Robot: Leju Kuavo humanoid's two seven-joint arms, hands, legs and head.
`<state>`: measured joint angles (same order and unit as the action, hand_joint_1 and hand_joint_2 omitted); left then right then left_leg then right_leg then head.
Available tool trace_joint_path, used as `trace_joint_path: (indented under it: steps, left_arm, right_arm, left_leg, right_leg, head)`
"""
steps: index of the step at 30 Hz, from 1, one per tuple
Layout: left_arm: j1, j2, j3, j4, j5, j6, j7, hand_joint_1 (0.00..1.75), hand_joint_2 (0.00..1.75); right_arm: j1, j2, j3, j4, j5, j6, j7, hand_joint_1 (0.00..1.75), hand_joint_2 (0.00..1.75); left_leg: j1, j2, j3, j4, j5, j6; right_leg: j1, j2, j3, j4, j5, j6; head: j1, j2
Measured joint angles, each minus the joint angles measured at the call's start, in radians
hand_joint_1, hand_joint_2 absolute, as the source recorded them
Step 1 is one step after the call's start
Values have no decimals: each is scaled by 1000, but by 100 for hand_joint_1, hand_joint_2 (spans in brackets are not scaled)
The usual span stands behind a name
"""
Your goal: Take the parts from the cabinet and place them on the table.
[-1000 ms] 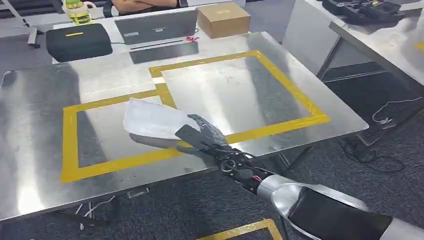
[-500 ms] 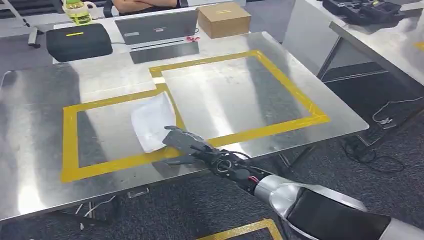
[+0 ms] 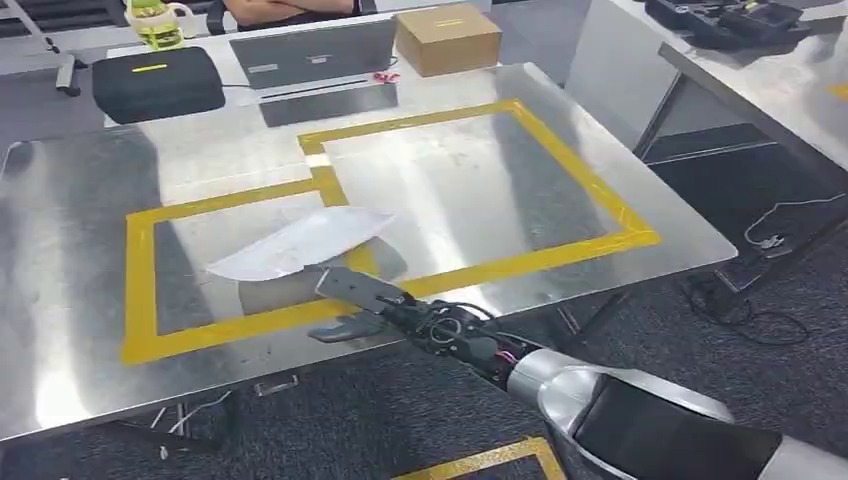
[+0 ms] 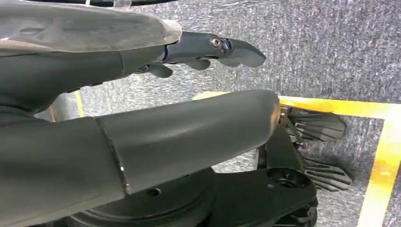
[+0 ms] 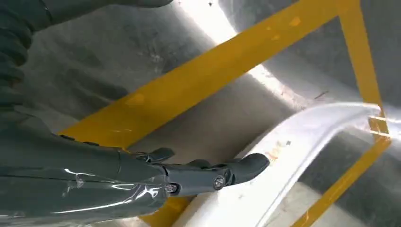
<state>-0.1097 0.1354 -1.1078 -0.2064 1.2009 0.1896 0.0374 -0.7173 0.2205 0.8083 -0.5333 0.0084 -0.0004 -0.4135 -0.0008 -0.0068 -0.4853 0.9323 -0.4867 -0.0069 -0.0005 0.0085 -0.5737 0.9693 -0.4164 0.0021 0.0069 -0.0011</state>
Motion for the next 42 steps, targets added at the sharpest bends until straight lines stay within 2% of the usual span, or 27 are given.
trace_joint_path:
  steps: [4,8,13,16,19,23,27,30,34,38,42]
  left_arm:
    - [0,0,-2,0,0,-1,0,0,0]
    - [0,0,-5,0,2,-1,-3,0,0]
    - [0,0,-6,0,7,-1,-10,0,0]
    - [0,0,-6,0,10,0,-14,0,0]
    - [0,0,-6,0,14,2,-14,0,0]
    - [0,0,-7,0,16,4,-14,0,0]
    - [1,0,-7,0,18,11,-14,0,0]
    - [2,0,-7,0,19,12,-14,0,0]
    - [2,0,-7,0,19,13,-14,0,0]
    - [2,0,-7,0,24,14,-14,0,0]
    - [4,1,-7,0,42,27,-5,0,0]
  right_arm:
    - [0,0,1,0,4,18,-4,0,175]
    - [0,0,5,-8,18,84,-32,0,175]
    - [0,0,10,-17,10,93,-51,0,175]
    - [2,0,8,-25,-58,124,-107,0,175]
    - [12,0,-16,-43,-179,193,-195,0,175]
    - [25,-10,-45,-70,-223,223,-219,0,175]
    - [59,-26,-81,-138,-318,289,-250,0,175]
    - [92,-48,-107,-216,-393,339,-247,0,175]
    - [114,-67,-131,-286,-413,354,-240,0,175]
    - [144,-86,-152,-373,-461,398,-260,0,175]
    - [208,-112,-169,-533,-487,423,-204,0,175]
  left_leg:
    - [0,0,0,0,0,0]
    - [0,0,0,0,0,0]
    - [0,0,0,0,0,0]
    - [0,0,0,0,0,0]
    - [0,0,0,0,0,0]
    - [0,0,1,0,0,0]
    - [0,0,1,0,0,0]
    - [0,0,1,0,0,0]
    - [0,1,1,0,0,0]
    - [0,1,1,0,0,0]
    - [0,1,2,0,0,0]
  right_leg:
    - [0,0,0,0,0,0]
    - [0,0,0,0,0,0]
    - [0,0,0,0,0,0]
    - [0,0,0,0,0,0]
    - [0,0,0,0,0,0]
    - [0,0,0,0,0,0]
    - [0,0,0,0,0,0]
    - [0,0,0,0,0,0]
    - [0,1,0,0,0,0]
    - [0,1,0,0,0,0]
    - [0,1,1,0,0,0]
  head:
    - [0,0]
    - [0,0]
    - [0,0]
    - [0,0]
    - [0,0]
    - [0,0]
    - [0,0]
    - [0,0]
    - [0,0]
    - [0,0]
    - [1,0]
